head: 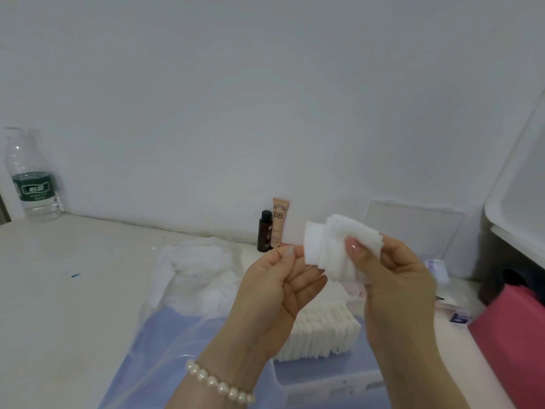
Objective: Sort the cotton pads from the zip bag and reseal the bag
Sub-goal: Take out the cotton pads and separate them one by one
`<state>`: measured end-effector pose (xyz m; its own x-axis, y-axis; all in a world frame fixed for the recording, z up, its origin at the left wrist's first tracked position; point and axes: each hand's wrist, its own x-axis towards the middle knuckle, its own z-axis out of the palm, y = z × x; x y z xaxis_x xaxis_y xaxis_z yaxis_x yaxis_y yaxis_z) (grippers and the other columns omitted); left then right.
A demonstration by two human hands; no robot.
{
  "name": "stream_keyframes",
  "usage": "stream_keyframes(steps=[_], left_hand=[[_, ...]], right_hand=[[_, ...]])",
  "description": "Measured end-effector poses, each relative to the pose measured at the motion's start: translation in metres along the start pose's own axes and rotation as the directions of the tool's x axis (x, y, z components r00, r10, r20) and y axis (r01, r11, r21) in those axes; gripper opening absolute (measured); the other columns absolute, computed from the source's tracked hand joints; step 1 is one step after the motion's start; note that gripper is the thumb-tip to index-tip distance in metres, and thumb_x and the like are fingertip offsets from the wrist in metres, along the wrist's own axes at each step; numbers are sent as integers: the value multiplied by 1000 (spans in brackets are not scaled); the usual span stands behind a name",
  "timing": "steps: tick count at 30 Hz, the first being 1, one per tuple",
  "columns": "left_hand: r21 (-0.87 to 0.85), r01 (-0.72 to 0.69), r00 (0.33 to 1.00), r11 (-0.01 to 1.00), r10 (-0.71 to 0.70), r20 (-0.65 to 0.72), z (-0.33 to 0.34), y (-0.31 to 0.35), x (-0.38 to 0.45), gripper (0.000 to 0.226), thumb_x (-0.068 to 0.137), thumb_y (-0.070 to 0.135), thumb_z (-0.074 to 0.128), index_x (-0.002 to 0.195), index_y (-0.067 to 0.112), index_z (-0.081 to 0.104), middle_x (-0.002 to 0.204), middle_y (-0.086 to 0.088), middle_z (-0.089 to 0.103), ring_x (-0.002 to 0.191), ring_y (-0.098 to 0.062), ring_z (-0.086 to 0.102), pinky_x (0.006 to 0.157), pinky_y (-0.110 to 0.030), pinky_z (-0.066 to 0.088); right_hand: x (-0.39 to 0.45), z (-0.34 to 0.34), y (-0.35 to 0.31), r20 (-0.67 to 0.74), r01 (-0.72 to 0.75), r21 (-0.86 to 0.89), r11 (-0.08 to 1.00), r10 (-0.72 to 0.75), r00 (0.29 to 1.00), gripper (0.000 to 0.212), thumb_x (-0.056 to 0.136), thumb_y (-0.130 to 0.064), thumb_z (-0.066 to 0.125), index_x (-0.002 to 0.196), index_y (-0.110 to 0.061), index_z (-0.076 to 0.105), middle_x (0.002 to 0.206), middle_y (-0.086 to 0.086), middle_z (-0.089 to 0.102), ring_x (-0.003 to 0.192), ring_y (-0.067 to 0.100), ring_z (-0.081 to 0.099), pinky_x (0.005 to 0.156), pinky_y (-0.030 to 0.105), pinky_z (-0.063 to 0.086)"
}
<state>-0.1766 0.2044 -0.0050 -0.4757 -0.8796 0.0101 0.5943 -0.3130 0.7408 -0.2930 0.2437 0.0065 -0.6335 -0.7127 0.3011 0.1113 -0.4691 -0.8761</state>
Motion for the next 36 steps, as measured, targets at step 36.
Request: stream_keyframes(steps=[36], left_hand=[[-131,-211,925,969,154,-349,17,-20,-2,5,96,5,45,94,5,49,89,-16,57,77,-25,54,60,-33,47]], right_hand=[[-22,25,2,93,-364,303,881,352,931,52,57,-9,64,108,-3,56,93,9,70,86,25,67,62,28,56]])
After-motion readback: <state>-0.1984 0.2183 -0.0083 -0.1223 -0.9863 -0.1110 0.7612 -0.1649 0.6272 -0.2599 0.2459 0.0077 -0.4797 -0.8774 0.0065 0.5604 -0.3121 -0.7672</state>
